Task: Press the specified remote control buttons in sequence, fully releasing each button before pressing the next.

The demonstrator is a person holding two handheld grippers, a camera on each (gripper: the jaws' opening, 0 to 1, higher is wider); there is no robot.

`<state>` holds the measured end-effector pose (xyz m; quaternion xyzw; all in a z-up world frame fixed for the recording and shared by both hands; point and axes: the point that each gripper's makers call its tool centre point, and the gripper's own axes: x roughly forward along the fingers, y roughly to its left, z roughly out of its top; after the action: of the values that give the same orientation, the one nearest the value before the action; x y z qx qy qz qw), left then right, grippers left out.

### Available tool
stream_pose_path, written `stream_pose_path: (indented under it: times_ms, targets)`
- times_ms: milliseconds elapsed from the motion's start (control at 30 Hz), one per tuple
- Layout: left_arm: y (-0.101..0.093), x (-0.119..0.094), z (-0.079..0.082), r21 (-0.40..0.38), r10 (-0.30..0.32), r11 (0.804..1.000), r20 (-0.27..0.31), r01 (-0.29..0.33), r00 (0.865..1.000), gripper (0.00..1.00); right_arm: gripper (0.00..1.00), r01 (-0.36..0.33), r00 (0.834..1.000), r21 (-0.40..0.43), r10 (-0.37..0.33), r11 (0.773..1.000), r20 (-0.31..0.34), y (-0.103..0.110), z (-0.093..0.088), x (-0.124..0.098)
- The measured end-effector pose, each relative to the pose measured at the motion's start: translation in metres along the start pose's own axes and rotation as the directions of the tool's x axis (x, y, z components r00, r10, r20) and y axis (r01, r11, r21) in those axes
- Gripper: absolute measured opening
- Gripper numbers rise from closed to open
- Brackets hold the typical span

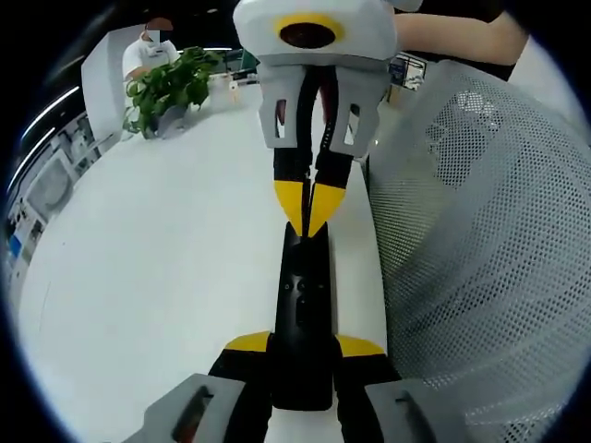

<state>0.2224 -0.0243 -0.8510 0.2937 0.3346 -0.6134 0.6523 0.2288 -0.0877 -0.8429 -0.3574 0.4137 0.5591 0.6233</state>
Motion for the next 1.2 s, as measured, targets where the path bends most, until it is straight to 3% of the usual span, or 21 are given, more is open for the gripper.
stream_pose_path:
  times_ms: [167,400,500,733,1000,1200]
  targets:
    - [-0.0002,0.0002,-0.0001,0.007,-0.001,1.0,-0.004,0.001,1.0,0.25,0.0,0.001,1.0,0.006,-0.001,1.0,0.006,0.0006,0.0,-0.0002]
    - [-0.0004,0.0,-0.0004,0.008,-0.002,1.0,-0.008,0.002,1.0,0.25,0.0,0.025,0.999,0.07,-0.027,0.997,0.035,0.0022,-0.0008,-0.0006]
    - [-0.0004,0.0,-0.0004,0.01,-0.001,1.0,-0.009,0.001,1.0,0.25,0.0,0.037,0.998,0.141,-0.044,0.989,0.05,0.0026,-0.0013,-0.0002]
    - [-0.0008,0.0004,0.0001,0.012,0.0,1.0,-0.01,0.0,1.0,0.25,0.0,0.05,0.996,0.175,-0.063,0.983,0.066,0.0019,-0.0018,-0.0006]
    - [-0.0009,0.0004,0.0,0.015,-0.001,1.0,-0.013,0.001,1.0,0.25,0.0,0.076,0.989,0.144,-0.093,0.987,0.114,0.0025,-0.0022,-0.0014]
    - [-0.0008,0.0004,0.0,0.018,0.0,1.0,-0.012,0.0,1.0,0.25,0.0,0.077,0.99,0.111,-0.089,0.991,0.106,0.0014,0.0002,-0.001]
